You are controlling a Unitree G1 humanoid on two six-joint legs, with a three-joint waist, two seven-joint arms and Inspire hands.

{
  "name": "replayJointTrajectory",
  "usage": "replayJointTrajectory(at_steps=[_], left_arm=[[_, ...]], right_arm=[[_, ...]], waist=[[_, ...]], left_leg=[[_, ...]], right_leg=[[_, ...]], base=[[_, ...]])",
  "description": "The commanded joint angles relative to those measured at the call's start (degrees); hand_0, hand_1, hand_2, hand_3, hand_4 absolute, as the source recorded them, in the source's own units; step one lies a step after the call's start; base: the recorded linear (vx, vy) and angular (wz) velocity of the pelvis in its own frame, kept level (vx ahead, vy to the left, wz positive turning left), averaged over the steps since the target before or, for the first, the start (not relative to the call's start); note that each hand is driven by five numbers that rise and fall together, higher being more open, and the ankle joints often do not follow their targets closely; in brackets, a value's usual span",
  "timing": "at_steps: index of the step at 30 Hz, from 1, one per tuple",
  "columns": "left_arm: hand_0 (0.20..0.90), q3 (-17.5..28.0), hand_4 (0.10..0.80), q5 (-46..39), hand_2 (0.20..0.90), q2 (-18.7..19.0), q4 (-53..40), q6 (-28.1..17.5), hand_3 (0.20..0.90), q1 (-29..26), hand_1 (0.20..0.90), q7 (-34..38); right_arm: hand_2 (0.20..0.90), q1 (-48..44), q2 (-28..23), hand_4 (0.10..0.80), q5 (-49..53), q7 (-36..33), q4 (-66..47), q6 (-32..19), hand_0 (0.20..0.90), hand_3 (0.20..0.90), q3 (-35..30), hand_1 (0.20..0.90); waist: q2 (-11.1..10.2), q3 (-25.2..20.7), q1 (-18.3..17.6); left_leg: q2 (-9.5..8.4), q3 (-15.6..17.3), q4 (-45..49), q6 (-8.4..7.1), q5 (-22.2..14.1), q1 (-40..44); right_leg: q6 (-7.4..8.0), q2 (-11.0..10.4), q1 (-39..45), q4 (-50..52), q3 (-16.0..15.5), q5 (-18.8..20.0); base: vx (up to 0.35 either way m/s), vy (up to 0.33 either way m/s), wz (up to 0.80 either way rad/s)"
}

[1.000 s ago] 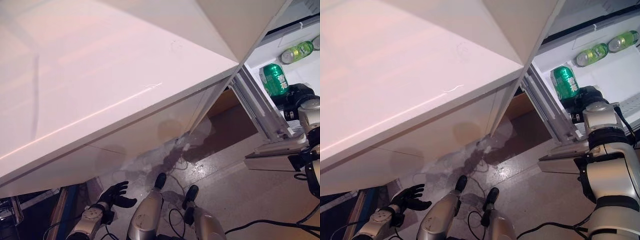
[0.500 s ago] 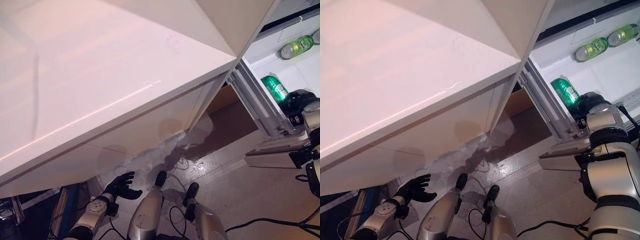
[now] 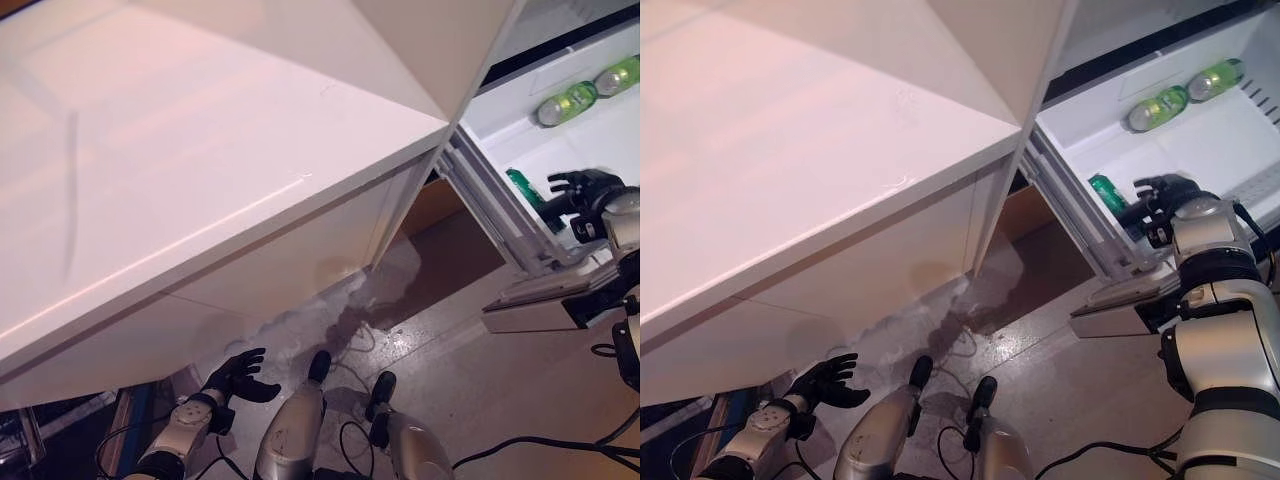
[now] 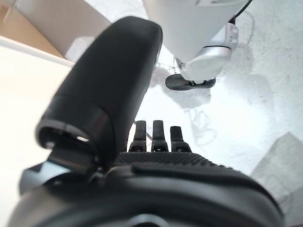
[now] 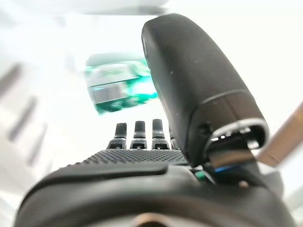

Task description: Put drinks into fridge and close the fridge

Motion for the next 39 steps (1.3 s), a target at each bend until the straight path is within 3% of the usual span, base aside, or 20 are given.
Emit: replayJointTrajectory(at_steps=[1, 7, 12, 18, 23, 30, 35, 39], left_arm=[[0.900, -0.18, 0.800, 2.53, 0.900, 1.91, -1.92, -0.37, 0.900, 5.07, 0.900, -0.41], [0.900, 1.35, 0.800, 5.75, 0.900, 1.23, 1.29, 0.52, 0.900, 6.48, 0.900, -0.53], [0.900, 1.51, 0.800, 6.60, 0.900, -0.35, 3.55, -0.04, 0.900, 7.59, 0.900, -0.31], [0.900, 0.85, 0.800, 8.17, 0.900, -2.34, 6.12, 0.04, 0.900, 7.56, 0.900, -0.14], [0.900, 0.64, 0.800, 8.56, 0.900, -3.41, 7.06, 0.54, 0.900, 6.75, 0.900, -0.47], [0.900, -0.10, 0.800, 7.65, 0.900, -4.31, 6.54, 1.30, 0.900, 6.49, 0.900, -0.58], [0.900, 0.26, 0.800, 7.86, 0.900, -4.48, 6.17, 2.70, 0.900, 5.72, 0.900, -0.08], [0.900, -0.47, 0.800, 6.33, 0.900, -4.06, 5.82, 2.40, 0.900, 5.08, 0.900, 1.60]], right_arm=[[0.900, -5.20, -8.53, 0.800, 6.24, -7.12, -6.90, -6.40, 0.900, 0.900, 3.43, 0.900], [0.900, -2.39, -11.94, 0.800, 19.57, -15.77, -16.29, -13.70, 0.900, 0.900, -4.40, 0.900], [0.900, 3.89, -11.75, 0.800, 28.01, -22.85, -19.78, -18.36, 0.900, 0.900, -13.20, 0.900], [0.900, 13.74, -7.78, 0.800, 34.58, -27.51, -20.44, -23.73, 0.900, 0.900, -23.53, 0.900], [0.900, 20.48, -2.90, 0.800, 38.92, -27.84, -21.71, -26.18, 0.900, 0.900, -27.43, 0.900], [0.900, 25.81, 1.34, 0.800, 40.46, -28.59, -21.14, -27.64, 0.900, 0.900, -30.74, 0.900], [0.900, 29.43, 2.96, 0.800, 40.25, -28.23, -19.22, -27.96, 0.900, 0.900, -32.18, 0.900], [0.900, 29.96, 3.19, 0.800, 42.34, -29.07, -17.75, -28.45, 0.900, 0.900, -32.11, 0.900]], waist=[[-0.78, -8.79, -1.16], [-2.46, -12.81, -3.93], [-2.73, -15.86, -5.61], [-2.78, -19.21, -6.98], [-2.29, -20.23, -7.85], [-2.04, -18.88, -7.94], [-1.88, -14.47, -6.84], [-1.36, -10.94, -6.04]], left_leg=[[-0.33, 3.44, -0.58, 0.96, -3.07, 0.06], [-0.27, 5.30, -1.98, 0.92, -4.41, 3.42], [-0.15, 6.73, -2.95, 0.92, -5.28, 5.42], [-0.10, 8.22, -3.54, 1.04, -6.52, 8.17], [-0.06, 8.82, -3.03, 1.18, -7.46, 9.59], [0.17, 9.00, 3.61, 1.78, -10.63, 8.72], [0.03, 8.24, 14.63, 3.85, -15.38, 3.69], [-1.18, 6.84, 21.23, 4.99, -16.61, -2.56]], right_leg=[[-1.16, 2.81, -0.69, 5.20, 1.84, -6.36], [-0.14, 3.37, 1.96, 2.28, 3.98, -5.81], [0.62, 3.58, 3.32, 0.37, 5.22, -5.34], [1.22, 3.60, 5.48, -1.45, 6.56, -5.01], [1.26, 3.18, 6.74, -1.34, 6.99, -5.49], [0.29, 1.44, 6.68, 2.72, 6.47, -7.24], [-1.39, -1.11, 2.54, 15.20, 4.62, -11.34], [-2.47, -2.19, -3.32, 22.68, 4.34, -12.71]], base=[[0.019, -0.013, -0.19], [0.015, -0.010, -0.14], [0.005, 0.013, -0.25], [0.036, 0.004, -0.22], [0.045, -0.010, -0.17], [0.043, -0.005, -0.09], [0.017, 0.000, 0.03], [-0.085, 0.006, 0.12]])
